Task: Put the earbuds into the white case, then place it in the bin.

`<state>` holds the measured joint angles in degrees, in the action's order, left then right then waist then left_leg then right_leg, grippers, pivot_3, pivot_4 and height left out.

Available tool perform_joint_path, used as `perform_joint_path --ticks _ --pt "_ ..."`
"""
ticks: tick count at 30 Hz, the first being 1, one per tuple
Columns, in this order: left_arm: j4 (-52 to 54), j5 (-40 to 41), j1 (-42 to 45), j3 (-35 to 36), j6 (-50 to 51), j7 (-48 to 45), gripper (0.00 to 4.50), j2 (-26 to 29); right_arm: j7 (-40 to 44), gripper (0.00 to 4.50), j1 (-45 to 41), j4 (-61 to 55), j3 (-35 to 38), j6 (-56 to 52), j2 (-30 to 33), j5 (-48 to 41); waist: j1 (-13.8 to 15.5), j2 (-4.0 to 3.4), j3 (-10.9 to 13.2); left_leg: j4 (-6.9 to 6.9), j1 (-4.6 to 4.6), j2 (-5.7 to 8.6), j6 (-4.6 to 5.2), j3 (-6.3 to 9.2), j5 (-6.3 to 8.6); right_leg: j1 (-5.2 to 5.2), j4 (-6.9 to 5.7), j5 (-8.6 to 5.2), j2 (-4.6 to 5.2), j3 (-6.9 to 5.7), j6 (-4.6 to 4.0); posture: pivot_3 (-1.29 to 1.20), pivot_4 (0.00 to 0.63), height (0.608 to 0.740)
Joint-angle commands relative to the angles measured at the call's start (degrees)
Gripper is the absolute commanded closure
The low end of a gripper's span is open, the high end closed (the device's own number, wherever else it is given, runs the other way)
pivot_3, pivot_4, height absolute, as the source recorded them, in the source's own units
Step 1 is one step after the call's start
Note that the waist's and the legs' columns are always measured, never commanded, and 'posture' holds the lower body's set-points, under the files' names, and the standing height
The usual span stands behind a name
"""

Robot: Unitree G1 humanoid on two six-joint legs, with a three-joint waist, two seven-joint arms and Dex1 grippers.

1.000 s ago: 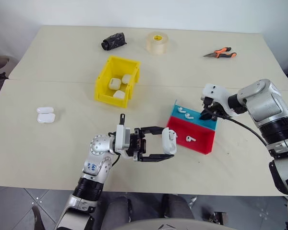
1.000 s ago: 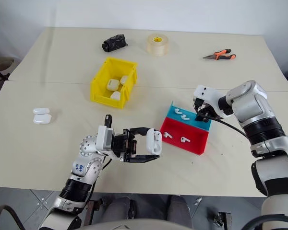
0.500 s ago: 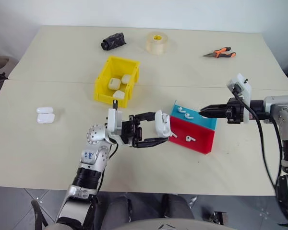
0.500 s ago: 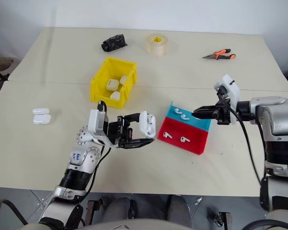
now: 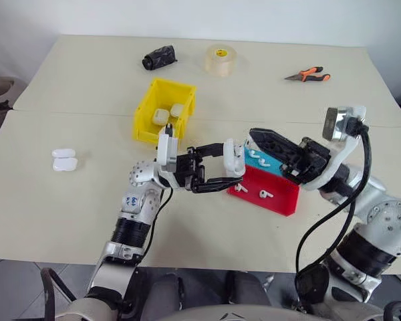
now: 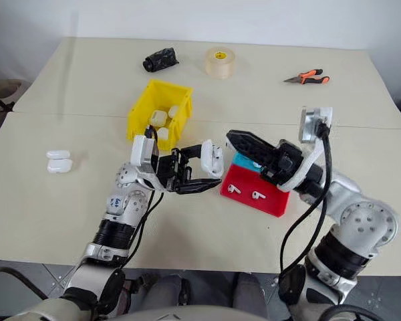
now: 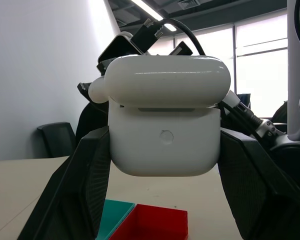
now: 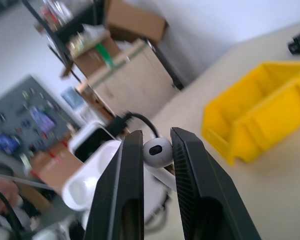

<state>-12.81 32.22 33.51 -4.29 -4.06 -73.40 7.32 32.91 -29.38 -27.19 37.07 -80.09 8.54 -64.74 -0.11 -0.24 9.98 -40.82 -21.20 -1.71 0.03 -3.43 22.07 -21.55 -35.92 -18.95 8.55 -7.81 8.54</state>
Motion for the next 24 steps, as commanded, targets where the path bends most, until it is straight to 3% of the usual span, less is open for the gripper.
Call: perform_joint_path --ticks 1,7,12,16,24 --pt "-0.42 0.68 1.33 0.80 0.25 -0.15 1.71 -0.47 -10.00 3.93 2.41 -2.38 0.00 5.07 -2.29 -11.79 -0.09 0.00 0.00 0.02 0.02 0.00 0.00 0.00 0.00 0.00 -0.02 0.00 0.00 0.00 0.00 0.00 0.150 0.740" --pt "-0.78 0.58 1.75 1.17 0.47 -0.26 1.71 -0.47 -21.80 3.93 6.08 -1.21 -5.36 14.46 1.99 -29.19 0.00 0.00 0.00 0.06 0.03 0.01 0.00 -0.04 0.00 -0.02 0.00 0.00 0.00 0.02 0.00 0.00 0.150 0.740" --pt "-1.14 0.41 2.18 1.48 0.36 0.51 1.71 -1.12 -26.99 3.93 10.33 -1.88 -12.02 20.87 8.06 -39.36 0.01 0.00 0.00 0.08 0.03 0.01 0.00 -0.05 0.00 -0.02 0.03 0.00 0.00 0.02 0.00 0.00 0.150 0.740" --pt "-0.72 0.55 2.29 1.62 0.56 1.33 1.71 -1.81 -27.13 3.93 13.29 -2.67 -15.80 24.54 11.79 -40.44 0.05 0.00 0.00 0.08 0.02 0.00 0.00 -0.08 0.00 -0.02 0.06 0.00 0.00 0.03 0.00 0.00 0.150 0.740" --pt "0.54 0.65 1.78 1.60 1.37 2.73 1.71 -2.44 -25.33 3.93 17.08 -3.45 -20.96 30.29 13.26 -39.71 0.25 0.01 0.00 0.08 0.01 0.00 0.00 -0.07 0.00 -0.02 0.08 0.00 0.01 0.03 0.00 0.00 0.150 0.740"
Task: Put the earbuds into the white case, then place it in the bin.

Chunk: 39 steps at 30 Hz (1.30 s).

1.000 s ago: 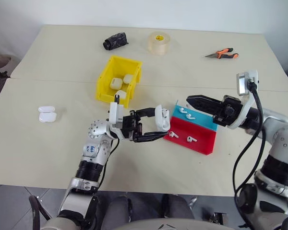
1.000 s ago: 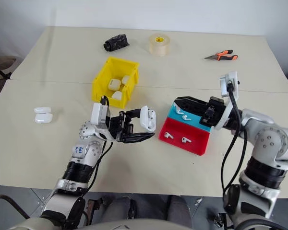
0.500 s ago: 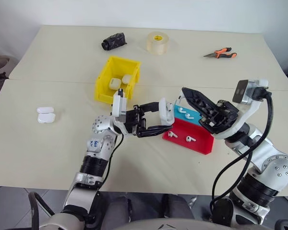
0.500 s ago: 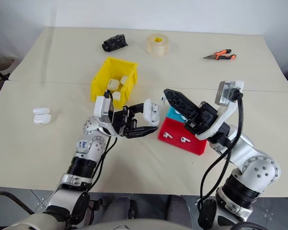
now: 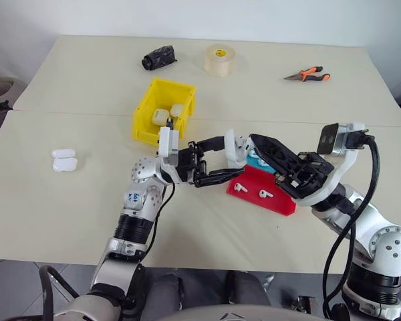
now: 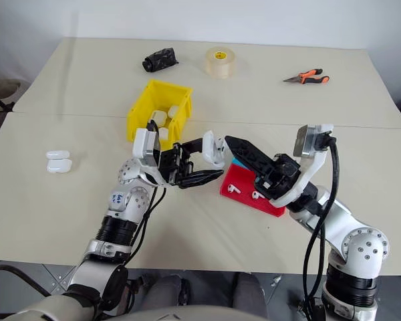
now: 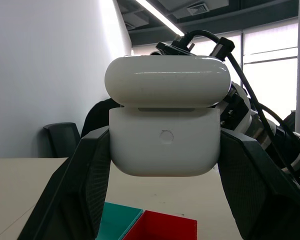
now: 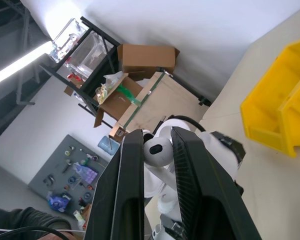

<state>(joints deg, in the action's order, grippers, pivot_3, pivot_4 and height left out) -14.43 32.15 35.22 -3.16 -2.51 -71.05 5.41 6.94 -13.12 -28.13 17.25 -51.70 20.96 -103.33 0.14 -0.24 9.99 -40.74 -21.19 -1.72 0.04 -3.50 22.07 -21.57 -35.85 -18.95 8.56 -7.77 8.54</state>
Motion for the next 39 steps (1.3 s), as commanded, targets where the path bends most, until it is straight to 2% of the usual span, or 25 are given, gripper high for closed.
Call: perform_joint_path --ticks 1,5,14,17,22,25,28,34,35,39 --pt "2.22 0.69 0.05 0.44 -0.15 0.46 1.71 -0.53 0.74 3.93 1.09 -2.73 -1.64 2.46 1.06 -1.35 -0.02 0.00 0.00 0.00 0.00 0.00 0.00 0.00 0.00 0.00 0.00 0.00 0.00 0.00 0.00 0.00 0.150 0.740" --pt "2.29 0.60 0.04 0.40 -0.12 0.73 1.71 -0.52 1.26 3.93 2.38 -3.55 -3.59 4.04 1.79 -0.97 0.00 0.00 0.00 0.00 0.00 0.00 0.00 0.00 0.00 0.00 0.02 0.00 0.00 0.00 0.00 0.00 0.150 0.740" --pt "2.51 1.27 0.40 0.71 -0.05 0.36 1.71 -0.98 5.36 3.93 5.28 -2.10 -6.48 4.45 5.99 8.00 0.18 0.00 0.00 0.00 -0.01 0.00 0.00 -0.02 0.00 0.00 0.06 0.00 0.00 0.00 0.00 0.00 0.150 0.740" --pt "2.66 1.23 0.43 0.67 0.17 -0.23 1.71 -0.87 7.33 3.14 4.31 -2.27 -6.72 5.37 6.93 9.35 0.27 0.01 0.01 0.00 -0.01 0.00 0.00 -0.02 0.00 0.00 0.06 0.00 0.00 0.00 0.00 0.00 0.150 0.740" --pt "3.71 1.12 -0.53 0.58 0.86 -0.87 1.71 -0.24 10.19 1.59 3.62 -1.49 -5.32 7.00 8.10 12.75 0.69 0.01 0.01 0.00 -0.01 0.00 0.00 -0.04 0.00 0.01 0.09 0.00 0.00 0.00 0.00 0.00 0.150 0.740" --pt "5.27 0.76 -1.97 0.86 2.07 -1.05 1.71 2.06 13.38 1.59 5.30 -0.26 -2.84 6.69 11.34 15.57 1.09 0.01 0.01 -0.01 -0.02 0.00 0.01 -0.05 0.00 0.01 0.13 0.00 0.00 0.00 0.00 0.00 0.150 0.740" --pt "7.27 -0.24 -3.89 0.80 3.38 -1.55 1.71 5.75 19.79 2.23 7.83 -0.41 -0.94 6.19 16.41 20.67 1.28 0.02 0.01 0.03 -0.02 0.00 0.01 -0.05 0.01 0.01 0.15 0.00 0.00 0.00 0.00 0.00 0.150 0.740" --pt "8.58 -8.86 -4.38 -3.12 3.75 -0.60 1.71 14.37 29.25 4.32 7.35 -2.36 0.39 2.92 26.08 22.57 1.26 0.02 0.01 0.04 0.00 -0.01 0.01 -0.10 0.00 0.02 0.21 0.00 -0.01 0.02 0.00 0.00 0.150 0.740" --pt "8.73 -9.91 -4.02 -3.82 4.12 -0.23 1.71 15.13 30.24 4.48 7.03 -2.85 -0.23 2.28 27.36 22.93 1.29 0.02 0.01 0.04 0.00 -0.01 0.01 -0.10 0.01 0.02 0.21 0.00 -0.01 0.02 0.00 0.00 0.150 0.740" --pt "9.06 -17.51 -0.16 -9.36 6.79 1.83 1.71 17.60 29.73 4.48 -1.32 -4.88 -7.40 -0.05 28.63 25.60 1.32 0.08 0.05 0.01 -0.01 -0.01 0.01 -0.09 0.01 0.03 0.21 0.00 -0.01 0.01 0.01 0.00 0.150 0.740"
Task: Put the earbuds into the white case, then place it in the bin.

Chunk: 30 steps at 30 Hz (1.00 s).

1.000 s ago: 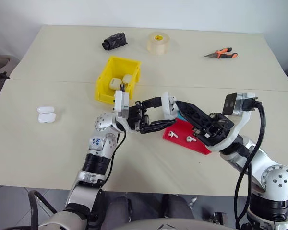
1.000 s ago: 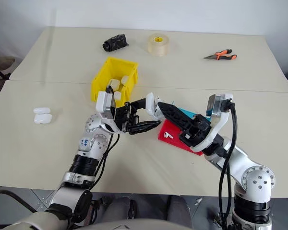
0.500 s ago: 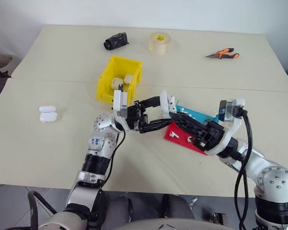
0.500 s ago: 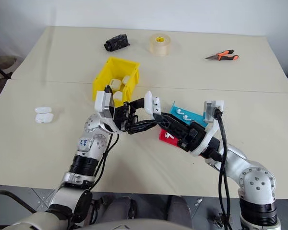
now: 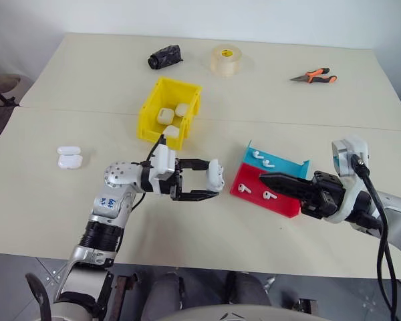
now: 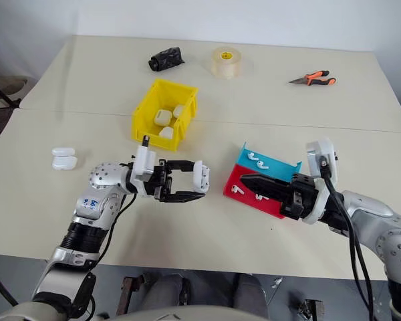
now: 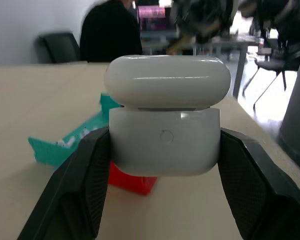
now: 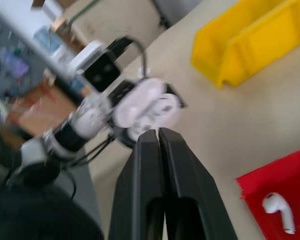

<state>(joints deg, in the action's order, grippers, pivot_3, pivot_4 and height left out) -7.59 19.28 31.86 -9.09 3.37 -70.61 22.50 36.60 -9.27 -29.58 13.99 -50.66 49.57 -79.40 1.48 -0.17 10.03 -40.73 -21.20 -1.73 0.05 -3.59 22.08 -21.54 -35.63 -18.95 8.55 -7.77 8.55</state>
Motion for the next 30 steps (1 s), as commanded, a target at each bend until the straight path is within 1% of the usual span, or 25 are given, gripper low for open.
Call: perform_joint_path --ticks 1,6,8,10,12,14,18,23,25,26,28,29,30 --pt "2.03 -5.40 3.77 -3.93 1.06 2.21 1.71 0.30 -0.45 4.48 -6.89 -3.39 -5.54 -1.25 -0.59 2.60 -0.05 0.01 0.00 -0.01 -0.01 0.00 0.00 0.01 0.00 0.00 0.00 0.00 0.00 -0.01 0.00 0.00 0.150 0.740" --pt "2.45 -5.69 5.03 -4.72 4.48 4.87 1.71 -1.30 -7.42 4.48 -15.18 -2.15 -12.28 -2.97 -6.19 5.44 -0.12 0.03 0.01 0.01 -0.02 0.00 0.00 0.04 0.00 -0.01 -0.02 0.00 0.00 -0.04 0.00 0.00 0.150 0.740" --pt "2.72 -5.48 4.87 -4.93 4.23 4.75 1.71 -1.70 -9.89 4.48 -17.06 -1.39 -14.33 -3.86 -8.38 7.11 -0.11 0.03 0.01 0.02 -0.05 0.00 0.00 0.05 0.00 -0.03 -0.02 0.00 0.00 -0.06 0.00 0.00 0.150 0.740" --pt "3.10 -5.37 4.49 -4.88 3.96 4.88 1.71 -1.82 -10.16 4.48 -17.26 -0.48 -16.06 -4.43 -8.72 10.50 0.01 0.03 0.02 0.01 -0.06 0.00 0.00 0.07 0.00 -0.03 -0.04 0.00 0.00 -0.08 0.00 0.00 0.150 0.740" --pt "3.60 -5.00 3.93 -4.62 3.40 4.64 1.71 -1.66 -8.88 4.48 -16.25 0.61 -16.85 -4.13 -7.83 14.23 0.03 0.04 0.02 -0.01 -0.07 0.00 0.00 0.08 0.00 -0.03 -0.05 0.00 0.00 -0.08 0.00 0.00 0.150 0.740" --pt "4.11 -4.24 3.43 -4.19 2.97 4.25 1.71 -1.58 -7.64 4.48 -14.90 1.87 -16.10 -3.40 -7.08 16.83 0.02 0.04 0.02 0.00 -0.07 0.01 0.00 0.07 0.00 -0.03 -0.04 0.00 0.01 -0.07 0.00 0.00 0.150 0.740" --pt "5.57 -2.39 1.64 -2.26 2.87 4.21 1.71 -0.93 -1.27 4.48 -9.44 3.29 -11.40 0.29 -3.34 20.83 0.01 0.04 0.02 0.01 -0.07 0.00 0.00 0.05 0.00 -0.03 -0.03 0.00 0.00 -0.08 0.00 0.00 0.150 0.740" --pt "9.53 1.74 -3.30 2.04 4.96 5.20 1.71 0.34 7.31 4.48 -2.23 2.48 -6.53 12.81 -3.91 28.01 -0.08 0.11 0.06 0.02 -0.05 -0.01 0.00 0.03 0.00 -0.03 -0.03 0.00 0.01 -0.05 0.01 0.00 0.150 0.740" --pt "12.61 3.35 -7.75 5.89 6.13 8.36 1.71 1.38 9.16 4.13 0.29 2.10 -4.72 21.08 -7.22 31.76 -0.41 0.11 0.06 0.05 -0.01 -0.03 0.00 0.02 0.00 -0.03 -0.03 0.00 0.00 -0.03 0.01 0.00 0.150 0.740" --pt "14.47 4.64 -9.95 7.65 7.70 9.85 1.71 1.89 9.72 3.90 1.31 2.67 -4.56 26.60 -8.56 35.75 -0.65 0.11 0.06 0.11 0.06 -0.06 -0.01 -0.01 0.00 -0.02 -0.04 0.00 -0.01 -0.01 0.01 0.00 0.150 0.740" --pt "17.19 5.51 -13.06 10.44 8.93 13.65 1.71 1.86 11.51 3.34 3.23 3.92 -4.05 33.42 -10.43 40.31 -0.76 0.11 0.06 0.13 0.08 -0.06 -0.01 -0.01 -0.01 -0.02 -0.04 0.00 0.00 0.00 0.01 0.00 0.150 0.740" --pt "18.79 6.28 -14.63 11.57 11.41 15.64 1.71 2.20 12.27 2.96 4.50 4.51 -4.39 36.25 -10.28 43.35 -0.72 0.11 0.06 0.13 0.07 -0.07 -0.01 0.01 -0.01 -0.02 -0.04 0.00 0.00 0.00 0.01 0.00 0.150 0.740" --pt "20.10 6.47 -16.06 12.79 13.39 18.02 1.71 2.45 14.88 2.61 6.04 4.85 -4.24 39.65 -11.07 43.91 -0.42 0.11 0.06 0.10 0.06 -0.06 -0.01 0.01 -0.01 -0.02 -0.04 0.00 0.00 0.02 0.01 0.00 0.150 0.740"
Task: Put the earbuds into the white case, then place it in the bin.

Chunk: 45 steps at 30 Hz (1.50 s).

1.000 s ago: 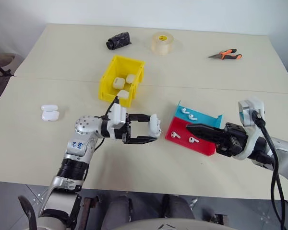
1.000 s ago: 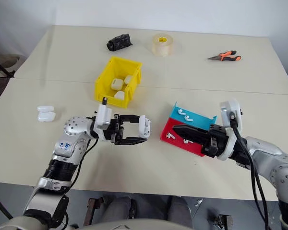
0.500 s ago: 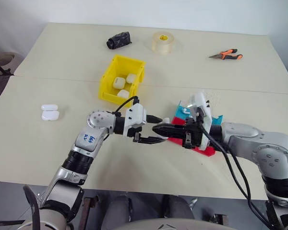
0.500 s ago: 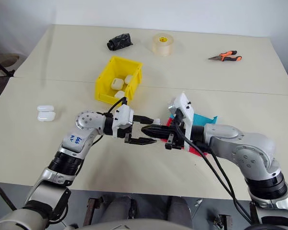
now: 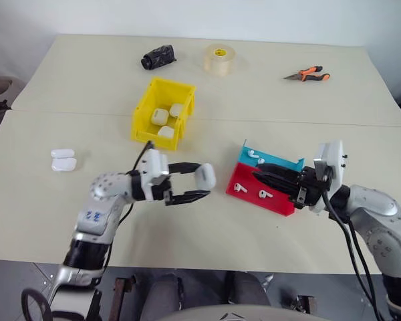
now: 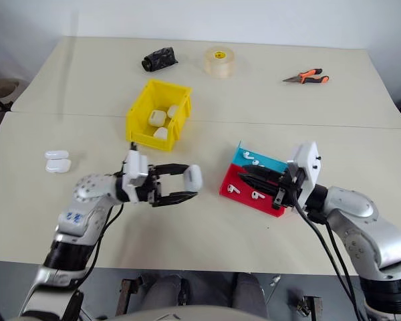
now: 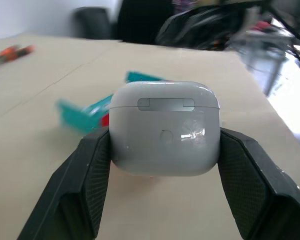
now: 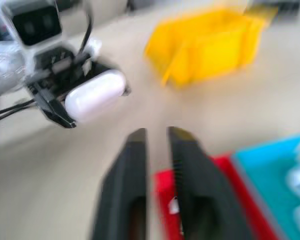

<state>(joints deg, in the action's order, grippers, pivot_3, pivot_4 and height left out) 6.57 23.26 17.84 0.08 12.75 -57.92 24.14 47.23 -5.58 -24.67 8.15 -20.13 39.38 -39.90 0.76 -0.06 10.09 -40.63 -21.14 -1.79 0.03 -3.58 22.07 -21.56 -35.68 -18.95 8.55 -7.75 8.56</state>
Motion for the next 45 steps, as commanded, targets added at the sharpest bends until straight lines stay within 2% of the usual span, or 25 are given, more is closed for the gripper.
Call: perform_joint_path --ticks 1,6,8,13,20,27,28,29,31,33,35,37,39,45 --pt "6.94 2.72 -2.98 4.37 5.61 6.94 1.71 1.07 6.12 2.27 3.36 0.25 1.63 11.74 -1.46 4.81 0.63 0.01 0.00 -0.03 -0.01 0.02 0.00 0.02 0.00 0.02 0.00 0.00 0.01 0.01 0.01 0.00 0.150 0.740" --pt "7.73 4.53 -6.17 13.90 7.11 18.91 1.71 -1.20 6.93 0.46 6.95 1.26 3.54 14.41 -4.74 2.97 0.71 0.01 0.00 -0.07 0.00 0.04 0.01 0.08 0.00 0.08 0.00 0.01 0.02 0.01 0.02 0.00 0.150 0.740" --pt "6.67 6.18 -4.49 17.40 7.81 23.35 1.71 -2.61 6.34 0.02 6.90 1.60 4.01 15.10 -5.59 3.09 0.64 0.01 0.00 -0.07 0.01 0.02 0.00 0.08 0.00 0.08 0.00 0.01 0.01 0.00 0.02 0.00 0.150 0.740" --pt "1.86 7.18 2.49 18.94 8.20 28.13 1.71 -4.18 5.81 0.02 5.55 3.00 3.96 15.63 -6.12 4.90 0.76 0.01 0.00 -0.09 0.04 0.04 0.00 0.05 0.00 0.09 -0.03 0.01 0.01 0.01 0.02 0.00 0.150 0.740" --pt "-18.03 0.44 19.24 12.12 4.15 24.42 1.71 -2.21 5.63 0.02 2.17 4.19 1.97 15.39 -5.99 7.26 0.59 0.02 -0.01 -0.09 0.02 0.08 0.00 0.00 0.00 0.06 -0.06 0.01 0.00 -0.04 0.02 0.00 0.150 0.740" --pt "-31.78 -4.68 28.05 8.57 2.94 24.04 1.71 -1.35 2.85 0.02 0.94 1.37 -0.11 14.21 -7.29 7.86 0.26 0.02 0.00 0.00 0.04 0.08 0.00 -0.06 0.00 0.00 -0.06 0.01 -0.02 -0.07 0.02 0.00 0.150 0.740" --pt "-32.43 -4.60 28.56 8.68 3.27 23.68 0.97 -1.32 2.56 0.00 1.21 0.79 -0.16 14.01 -7.32 7.76 0.25 0.02 0.00 0.01 0.03 0.08 0.00 -0.05 0.00 -0.01 -0.06 0.01 -0.02 -0.07 0.02 0.00 0.150 0.740" --pt "-32.92 -4.91 28.88 8.66 3.14 23.68 0.71 -1.22 2.31 0.00 1.40 0.39 -0.17 13.82 -7.33 7.67 0.24 0.02 0.00 0.01 0.03 0.07 0.00 -0.05 0.00 -0.01 -0.06 0.01 -0.02 -0.07 0.02 0.00 0.150 0.740" --pt "-32.63 -4.84 28.76 8.92 3.65 23.54 0.06 -1.08 1.88 0.00 1.76 -0.04 0.05 13.53 -7.32 7.45 0.27 0.03 0.00 0.00 0.02 0.08 0.00 -0.05 0.00 -0.01 -0.07 0.01 -0.01 -0.06 0.02 0.00 0.150 0.740" --pt "-30.88 -3.59 27.74 9.55 3.14 21.84 0.02 -1.00 1.67 0.00 2.02 -0.09 0.44 13.44 -7.16 7.29 0.27 0.03 0.00 -0.01 0.03 0.07 0.00 -0.04 0.00 -0.01 -0.07 0.01 -0.01 -0.06 0.02 0.00 0.150 0.740" --pt "-25.00 3.52 25.35 9.97 9.68 13.34 0.02 0.13 1.82 0.00 2.24 0.12 0.84 13.48 -6.85 7.19 0.23 0.02 0.00 0.00 0.02 0.07 0.00 -0.04 0.00 -0.01 -0.07 0.01 -0.01 -0.06 0.02 0.00 0.150 0.740" --pt "-18.79 5.38 21.86 8.66 10.75 5.92 0.02 3.85 2.32 0.00 2.39 0.47 1.40 13.33 -6.30 6.88 -0.04 0.02 0.00 -0.01 0.03 0.07 0.00 -0.04 0.00 -0.02 -0.10 0.01 -0.01 -0.05 0.02 0.00 0.150 0.740" --pt "-15.61 4.40 19.16 8.25 10.79 4.13 0.02 7.25 2.98 0.00 2.33 1.06 1.94 13.21 -5.69 6.57 -0.51 0.02 0.00 0.00 0.03 0.07 0.00 -0.03 0.00 -0.04 -0.11 0.01 -0.01 -0.04 0.02 0.00 0.150 0.740" --pt "-9.28 0.75 6.33 9.30 2.04 -0.98 0.02 15.03 6.54 0.00 2.10 4.46 3.41 12.97 -3.62 6.02 -0.83 0.01 -0.01 0.01 0.10 0.04 -0.02 -0.04 -0.01 -0.02 -0.13 0.01 -0.01 0.03 0.02 0.00 0.150 0.740"
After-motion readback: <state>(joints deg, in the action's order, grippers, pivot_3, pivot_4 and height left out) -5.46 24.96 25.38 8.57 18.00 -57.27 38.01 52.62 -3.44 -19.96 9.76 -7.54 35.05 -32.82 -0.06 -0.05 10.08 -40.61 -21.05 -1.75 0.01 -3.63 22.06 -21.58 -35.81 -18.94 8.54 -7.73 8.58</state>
